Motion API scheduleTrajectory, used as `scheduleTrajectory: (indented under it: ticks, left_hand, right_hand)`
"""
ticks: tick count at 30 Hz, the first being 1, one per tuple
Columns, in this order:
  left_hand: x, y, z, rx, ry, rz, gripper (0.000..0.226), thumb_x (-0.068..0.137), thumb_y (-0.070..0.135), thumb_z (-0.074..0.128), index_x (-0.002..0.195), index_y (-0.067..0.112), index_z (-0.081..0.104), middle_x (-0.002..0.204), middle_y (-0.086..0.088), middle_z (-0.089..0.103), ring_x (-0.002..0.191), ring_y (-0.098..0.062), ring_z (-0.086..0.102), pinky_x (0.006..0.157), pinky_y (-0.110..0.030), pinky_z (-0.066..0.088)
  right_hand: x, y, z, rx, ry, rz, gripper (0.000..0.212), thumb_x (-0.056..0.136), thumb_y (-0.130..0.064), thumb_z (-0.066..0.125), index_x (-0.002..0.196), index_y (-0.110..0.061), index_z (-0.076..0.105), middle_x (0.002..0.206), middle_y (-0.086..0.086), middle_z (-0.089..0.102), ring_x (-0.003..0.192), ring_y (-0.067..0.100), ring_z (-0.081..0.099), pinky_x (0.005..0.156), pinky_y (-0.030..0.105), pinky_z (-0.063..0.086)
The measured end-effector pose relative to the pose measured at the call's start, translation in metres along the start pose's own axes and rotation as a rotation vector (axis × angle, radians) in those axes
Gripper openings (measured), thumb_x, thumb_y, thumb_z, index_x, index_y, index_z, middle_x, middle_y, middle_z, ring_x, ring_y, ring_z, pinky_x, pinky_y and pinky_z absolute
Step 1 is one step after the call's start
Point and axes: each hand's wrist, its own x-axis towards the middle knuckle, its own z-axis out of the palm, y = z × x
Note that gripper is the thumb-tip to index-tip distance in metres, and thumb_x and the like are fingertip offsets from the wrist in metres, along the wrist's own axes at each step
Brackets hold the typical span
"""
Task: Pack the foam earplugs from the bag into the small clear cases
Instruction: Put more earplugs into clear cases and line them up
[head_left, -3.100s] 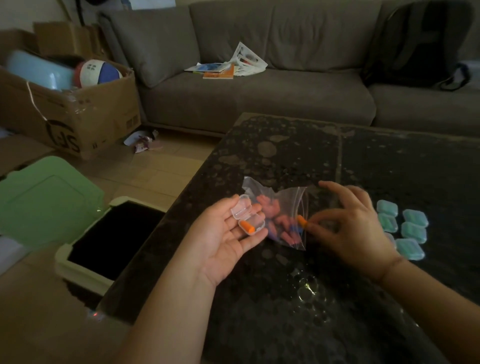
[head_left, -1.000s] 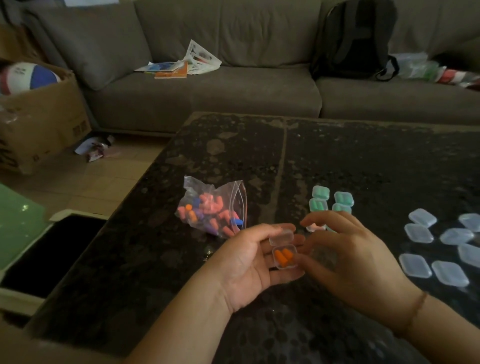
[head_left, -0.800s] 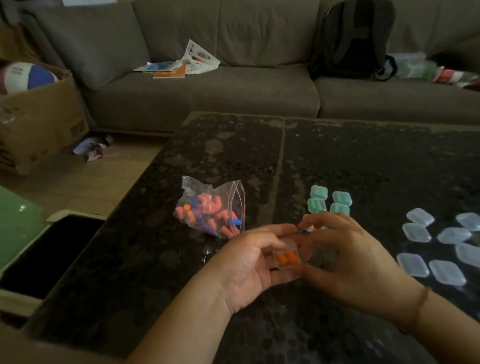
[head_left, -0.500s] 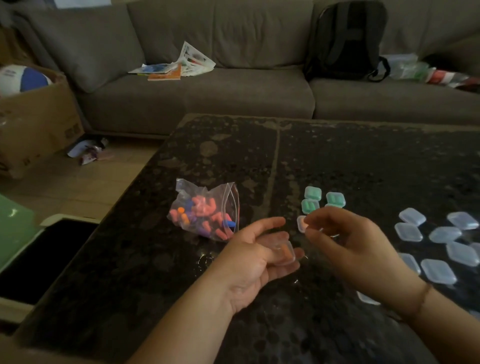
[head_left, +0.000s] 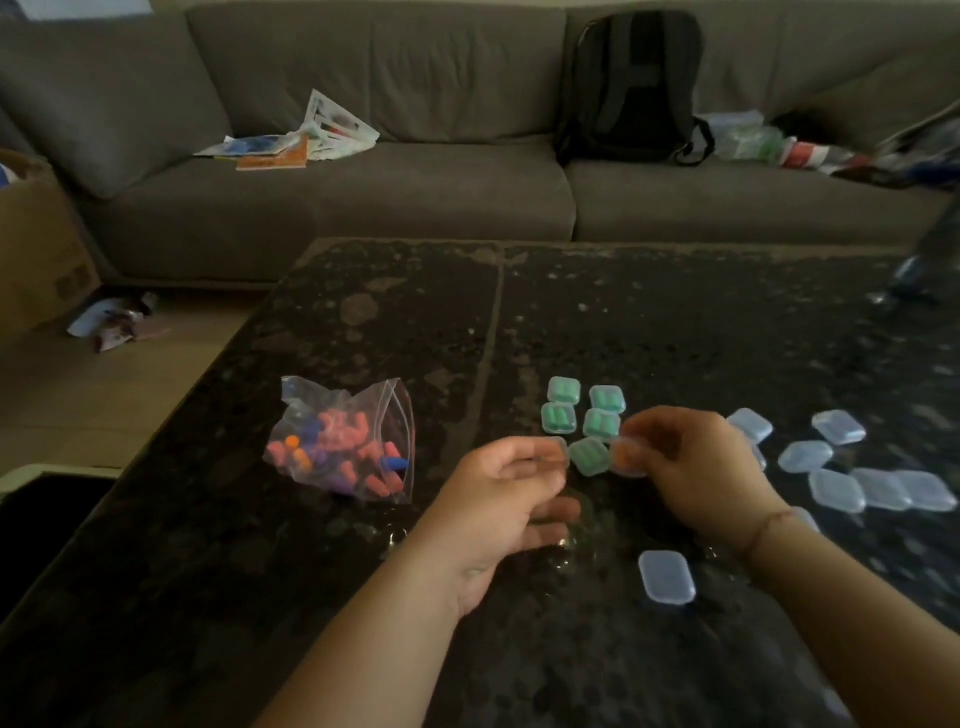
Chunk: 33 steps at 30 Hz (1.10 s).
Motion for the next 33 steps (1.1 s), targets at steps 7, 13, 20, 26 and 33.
scheduleTrajectory:
  ticks: [7,13,20,26,33]
  left_hand:
    - [0.013,-0.003,0.001,0.55,0.306,0.284,0.02,0.096,0.016,0.066,0.091,0.035,0.065,0.089,0.018,0.064,0.079,0.003,0.062,0.064,-0.006,0.048]
    - [0.02,-0.019,0.007,1.001,0.351,0.44,0.03,0.092,0.032,0.073,0.12,0.033,0.064,0.106,0.024,0.051,0.098,0.004,0.05,0.082,-0.01,0.041]
    - [0.03,-0.022,0.009,1.111,0.329,0.455,0.041,0.094,0.037,0.068,0.133,0.032,0.057,0.137,0.016,0.05,0.126,-0.003,0.047,0.094,-0.014,0.034]
    - [0.034,-0.031,0.016,1.202,0.319,0.635,0.038,0.094,0.036,0.068,0.132,0.033,0.063,0.151,0.011,0.039,0.13,-0.008,0.045,0.099,-0.02,0.037]
    - [0.04,-0.038,0.024,1.252,0.28,0.728,0.04,0.096,0.033,0.066,0.136,0.031,0.063,0.145,0.008,0.048,0.131,-0.01,0.045,0.105,-0.026,0.041]
  right_hand:
    - [0.013,0.01,-0.007,-0.064,-0.008,0.033,0.016,0.092,-0.018,0.061,0.102,-0.03,0.065,0.086,-0.017,0.059,0.08,-0.003,0.053,0.06,0.012,0.037]
    - [0.016,0.012,0.002,-0.1,0.03,0.02,0.025,0.091,-0.027,0.065,0.115,-0.026,0.061,0.096,-0.012,0.062,0.081,-0.003,0.054,0.057,0.01,0.035]
    - [0.02,0.015,-0.022,-0.247,0.178,0.046,0.03,0.094,-0.018,0.057,0.123,-0.028,0.061,0.117,-0.002,0.065,0.101,0.014,0.061,0.085,0.03,0.053]
    - [0.017,0.031,-0.071,-0.45,-0.052,0.234,0.038,0.087,-0.006,0.06,0.119,-0.028,0.062,0.125,0.006,0.06,0.113,0.026,0.056,0.088,0.037,0.051]
    - [0.018,0.04,-0.072,-0.667,-0.169,0.088,0.034,0.089,-0.026,0.061,0.116,-0.045,0.055,0.12,-0.008,0.059,0.117,0.02,0.043,0.085,0.035,0.044]
